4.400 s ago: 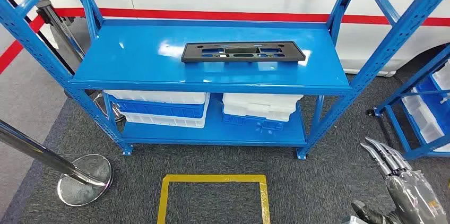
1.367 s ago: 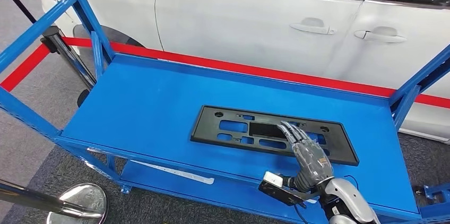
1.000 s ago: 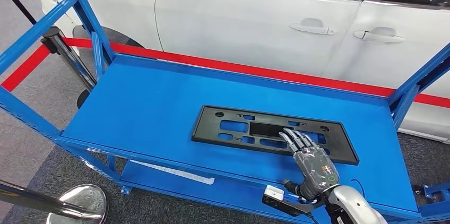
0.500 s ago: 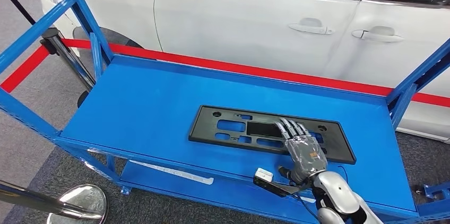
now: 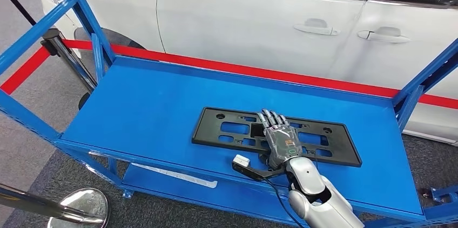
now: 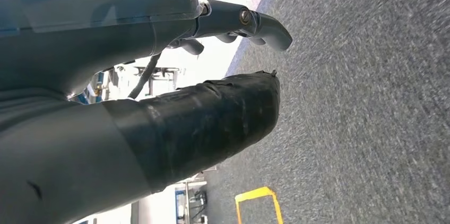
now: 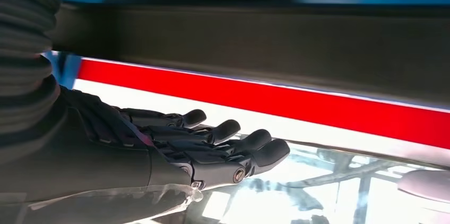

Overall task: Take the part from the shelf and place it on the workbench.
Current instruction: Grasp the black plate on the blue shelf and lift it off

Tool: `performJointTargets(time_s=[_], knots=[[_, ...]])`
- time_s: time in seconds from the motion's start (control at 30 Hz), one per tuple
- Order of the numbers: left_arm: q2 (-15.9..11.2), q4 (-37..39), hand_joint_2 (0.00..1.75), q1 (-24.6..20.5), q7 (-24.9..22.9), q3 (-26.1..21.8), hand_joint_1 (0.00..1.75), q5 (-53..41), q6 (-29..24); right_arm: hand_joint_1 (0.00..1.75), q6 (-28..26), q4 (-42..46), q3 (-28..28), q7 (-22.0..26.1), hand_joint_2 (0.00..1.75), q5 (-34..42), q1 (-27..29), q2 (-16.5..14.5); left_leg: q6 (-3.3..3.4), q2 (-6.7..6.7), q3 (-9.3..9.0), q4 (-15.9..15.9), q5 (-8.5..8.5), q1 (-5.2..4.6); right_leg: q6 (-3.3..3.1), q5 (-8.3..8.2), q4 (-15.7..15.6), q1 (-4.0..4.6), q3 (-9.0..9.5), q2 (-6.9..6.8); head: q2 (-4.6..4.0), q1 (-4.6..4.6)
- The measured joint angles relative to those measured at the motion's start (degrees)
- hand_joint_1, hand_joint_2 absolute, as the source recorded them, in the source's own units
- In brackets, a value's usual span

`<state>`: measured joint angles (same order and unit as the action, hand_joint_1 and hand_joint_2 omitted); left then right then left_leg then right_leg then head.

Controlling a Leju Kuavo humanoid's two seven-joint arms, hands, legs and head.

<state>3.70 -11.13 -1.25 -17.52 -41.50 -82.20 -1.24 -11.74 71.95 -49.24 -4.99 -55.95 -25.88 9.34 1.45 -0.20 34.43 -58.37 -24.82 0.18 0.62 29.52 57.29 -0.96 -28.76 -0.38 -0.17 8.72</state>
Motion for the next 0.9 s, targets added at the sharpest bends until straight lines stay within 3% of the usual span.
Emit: performJointTargets(time_s=[0.1,0.13,0.4,0.9], knots=[[-0.01,0.00,0.00,-0.03,0.31,0.10,0.00,-0.01,0.12,1.66,-0.34,-3.31,-0.31,-0.22,1.75,-0.80,-1.32,-2.13,0.00,0.00,-0.02,0.00,0.00,0.01,-0.02,0.01,0.01,0.01,0.03,-0.02,0.00,0.00],[-0.01,0.00,0.00,-0.02,0.45,0.10,0.00,-0.01,0.17,1.75,-0.43,-4.64,-0.37,-0.42,1.75,-1.09,-1.74,-2.87,0.00,0.01,-0.03,0.00,0.00,0.01,-0.02,0.01,0.01,0.01,0.03,-0.01,0.00,0.00],[0.02,0.00,0.00,0.02,0.35,0.08,0.00,0.03,0.39,1.75,-0.80,-11.84,-0.46,-0.62,1.75,-1.67,-3.22,-6.13,-0.01,0.02,-0.18,0.00,0.00,0.02,-0.04,0.02,0.01,0.00,0.15,0.00,0.00,0.00],[0.50,0.00,0.00,0.33,1.11,-0.12,0.00,0.09,1.45,1.75,-0.75,-7.72,-0.13,0.05,1.75,-4.91,1.29,-4.81,-0.07,0.04,-0.43,0.00,-0.06,0.01,-0.09,0.06,0.00,-0.01,0.38,0.01,0.00,0.00]])
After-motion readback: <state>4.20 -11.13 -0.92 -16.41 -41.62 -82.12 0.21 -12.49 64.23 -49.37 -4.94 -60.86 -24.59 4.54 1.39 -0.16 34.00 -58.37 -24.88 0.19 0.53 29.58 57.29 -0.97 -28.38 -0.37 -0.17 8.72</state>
